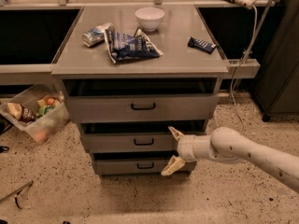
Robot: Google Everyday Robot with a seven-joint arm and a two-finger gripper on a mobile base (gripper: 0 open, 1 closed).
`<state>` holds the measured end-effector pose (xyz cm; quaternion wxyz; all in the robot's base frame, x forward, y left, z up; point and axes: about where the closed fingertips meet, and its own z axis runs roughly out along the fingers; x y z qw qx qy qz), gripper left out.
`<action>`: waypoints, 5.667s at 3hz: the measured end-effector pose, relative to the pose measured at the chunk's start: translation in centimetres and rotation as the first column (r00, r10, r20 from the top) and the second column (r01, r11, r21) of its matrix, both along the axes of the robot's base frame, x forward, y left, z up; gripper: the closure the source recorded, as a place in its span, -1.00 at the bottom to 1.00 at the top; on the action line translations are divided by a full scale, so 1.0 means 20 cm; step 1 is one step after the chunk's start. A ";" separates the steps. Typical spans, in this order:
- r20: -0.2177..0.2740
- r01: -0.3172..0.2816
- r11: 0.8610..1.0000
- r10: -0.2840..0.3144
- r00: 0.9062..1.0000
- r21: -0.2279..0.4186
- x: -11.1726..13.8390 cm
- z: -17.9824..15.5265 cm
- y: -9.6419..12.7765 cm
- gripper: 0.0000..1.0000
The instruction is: Open middle drawer
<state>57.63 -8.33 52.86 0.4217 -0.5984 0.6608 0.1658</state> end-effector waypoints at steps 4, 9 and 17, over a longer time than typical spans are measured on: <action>0.054 -0.074 0.996 0.077 0.996 -0.050 0.34 -0.42 0.17 -1.00; -0.018 -0.156 0.930 0.159 0.987 -0.334 0.47 -0.41 0.20 -1.00; -0.271 -0.266 0.880 0.165 0.948 -0.393 0.29 -0.61 0.19 -1.00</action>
Offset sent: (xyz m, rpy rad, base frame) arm 0.0667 0.0505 -0.0823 -0.0009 -0.0387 0.0683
